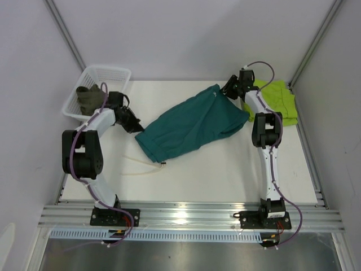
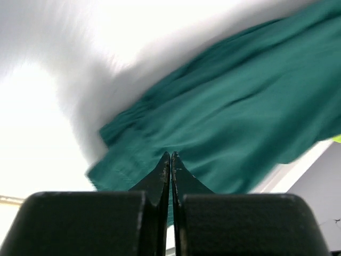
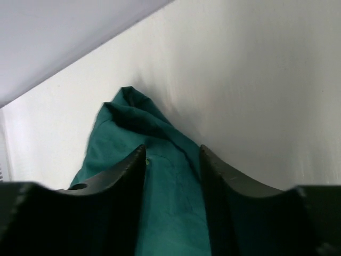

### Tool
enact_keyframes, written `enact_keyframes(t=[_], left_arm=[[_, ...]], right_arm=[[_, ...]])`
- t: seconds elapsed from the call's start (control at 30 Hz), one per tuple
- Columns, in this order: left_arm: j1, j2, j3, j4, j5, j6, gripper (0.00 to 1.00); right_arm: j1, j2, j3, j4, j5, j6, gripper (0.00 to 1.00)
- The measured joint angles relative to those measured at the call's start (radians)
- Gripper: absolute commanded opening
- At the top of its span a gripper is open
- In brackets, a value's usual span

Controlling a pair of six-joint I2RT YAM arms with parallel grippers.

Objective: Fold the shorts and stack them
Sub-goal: Fold the shorts

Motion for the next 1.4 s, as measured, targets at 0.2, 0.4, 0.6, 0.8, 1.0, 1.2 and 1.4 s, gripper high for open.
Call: enact_keyframes(t=[0.2,0.4,0.6,0.8,1.0,1.2,1.4], left_arm=[[-0.047,-0.028,0.185,-0.034,-0.009,0.041,0.28],[-0.071,-0.122,0.211,-0.070,0.003,0.050,0.42],[-0.051,-0.293,0.015,-0.062,0.021,0.043,0.56],[0.003,-0.404,-0.209,-0.042,0.072,0.011,0.64],[0.008,-0.446,-0.333,-0.026,0.079,-0.011,0.72],[0.008,-0.473,-0.431,0.055,0.081,-0.027,0.85],[0.008,-0.470,-0.465,0.136,0.094,-0.029,0.91]], right_arm=[[-0.017,-0.065,-0.003,-0.002,-0.048,-0.006,0.54],[-0.015,-0.231,-0.084,-0.006,-0.101,-0.025,0.58],[0.085,-0.549,-0.392,0.016,-0.109,-0.076,0.62],[0.254,-0.670,-0.515,0.011,-0.144,-0.122,0.52],[0.384,-0.697,-0.668,0.024,-0.216,-0.104,0.37],[0.490,-0.697,-0.761,0.018,-0.265,-0.071,0.22],[0.559,-0.692,-0.755,0.022,-0.309,-0.071,0.00]])
